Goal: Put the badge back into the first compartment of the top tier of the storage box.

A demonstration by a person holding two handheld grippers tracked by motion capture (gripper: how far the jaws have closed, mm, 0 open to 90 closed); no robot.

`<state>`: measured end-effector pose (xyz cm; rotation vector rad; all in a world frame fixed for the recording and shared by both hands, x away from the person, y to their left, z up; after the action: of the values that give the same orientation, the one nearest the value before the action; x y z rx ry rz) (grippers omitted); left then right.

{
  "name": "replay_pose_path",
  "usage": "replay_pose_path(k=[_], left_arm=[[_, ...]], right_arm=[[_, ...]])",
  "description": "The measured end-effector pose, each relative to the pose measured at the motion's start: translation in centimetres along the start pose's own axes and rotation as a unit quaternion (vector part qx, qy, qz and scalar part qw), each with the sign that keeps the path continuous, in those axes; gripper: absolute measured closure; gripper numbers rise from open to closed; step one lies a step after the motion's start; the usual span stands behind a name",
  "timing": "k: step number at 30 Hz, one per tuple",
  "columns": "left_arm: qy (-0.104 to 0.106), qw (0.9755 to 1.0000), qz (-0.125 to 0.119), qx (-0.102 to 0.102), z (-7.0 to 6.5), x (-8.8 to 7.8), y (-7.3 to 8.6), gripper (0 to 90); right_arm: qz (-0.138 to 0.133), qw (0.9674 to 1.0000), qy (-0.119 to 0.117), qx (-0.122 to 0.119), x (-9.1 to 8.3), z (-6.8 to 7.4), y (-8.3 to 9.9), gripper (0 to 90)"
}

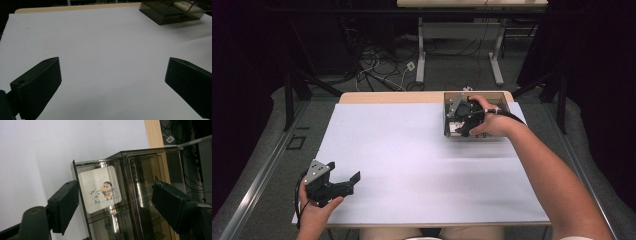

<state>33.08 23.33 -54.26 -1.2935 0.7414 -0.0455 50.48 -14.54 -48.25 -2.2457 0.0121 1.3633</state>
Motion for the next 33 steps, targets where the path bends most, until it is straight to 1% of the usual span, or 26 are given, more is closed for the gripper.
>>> replay_pose_path(k=[1,2,4,8,9,10,15,18,20,21,24,25,26,28,31,33], left_arm=[[0.0,1.0,0.0,0.0,0.0,0.0,0.0,0.6],[0.0,1.0,0.0,0.0,0.0,0.0,0.0,0.6],[0.0,1.0,-0.001,0.0,0.0,0.0,0.0,0.6],[0.001,1.0,0.0,0.0,-0.1,0.1,0.0,0.6],[0.001,1.0,0.001,0.002,-0.1,0.1,0.0,0.6],[0.001,1.0,0.001,0.002,-0.1,0.1,0.0,0.6],[0.002,1.0,-0.001,-0.003,-0.1,0.2,-0.1,0.6],[0.003,1.0,0.001,0.001,-0.1,0.3,-0.1,0.6],[0.004,1.0,0.0,0.002,-0.2,0.3,-0.1,0.6],[0.003,1.0,0.001,0.004,-0.2,0.3,-0.1,0.6],[0.004,1.0,0.001,0.004,-0.2,0.3,-0.1,0.6],[0.004,1.0,0.001,0.004,-0.2,0.3,-0.1,0.6],[0.005,1.0,0.0,0.0,-0.2,0.3,-0.1,0.6],[0.005,1.0,-0.001,0.0,-0.2,0.3,-0.1,0.6],[0.005,1.0,-0.001,-0.001,-0.2,0.3,-0.1,0.6],[0.005,1.0,-0.002,0.001,-0.2,0.3,-0.2,0.6]], right_arm=[[0.0,0.9999,0.001,0.014,-0.1,0.1,0.1,21.1],[-0.002,1.0,0.003,0.008,-0.1,0.0,0.0,20.4],[-0.003,0.9998,0.005,0.017,-0.2,-0.1,0.0,19.4],[-0.006,0.999,0.005,0.045,-0.5,0.2,0.0,16.9],[-0.007,0.9985,0.003,0.054,-0.5,0.3,0.0,16.2],[-0.008,0.9984,0.004,0.056,-0.6,0.4,0.0,15.9],[-0.013,0.9961,0.007,0.087,-1.0,0.3,0.2,14.7],[-0.021,0.9931,0.008,0.115,-1.3,0.2,0.2,13.4],[-0.025,0.991,0.008,0.132,-1.5,0.2,0.2,9.9],[-0.024,0.9903,0.005,0.137,-1.6,0.2,0.2,7.9],[-0.026,0.9877,0.005,0.154,-1.8,0.5,0.3,4.0],[-0.026,0.9875,0.009,0.155,-1.9,0.5,0.3,2.7],[-0.025,0.9862,0.01,0.163,-1.9,0.6,0.4,1.9],[-0.028,0.9848,0.009,0.171,-2.0,0.8,0.5,0.1],[-0.026,0.9826,0.019,0.183,-2.1,0.9,0.6,0.0],[-0.029,0.9788,0.02,0.202,-2.3,1.1,0.6,0.0]])
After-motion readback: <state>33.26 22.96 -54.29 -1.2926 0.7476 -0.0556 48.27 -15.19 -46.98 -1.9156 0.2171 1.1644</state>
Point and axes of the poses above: each handheld gripper's, and its own axes: x roughly forward along the jaws, y roughly out of its underside, z roughly to its left, the point moved 7 cm from there along x, roughly forward along the jaws, and after that the axes turned 12 degrees about x, right-handed, at the moved point
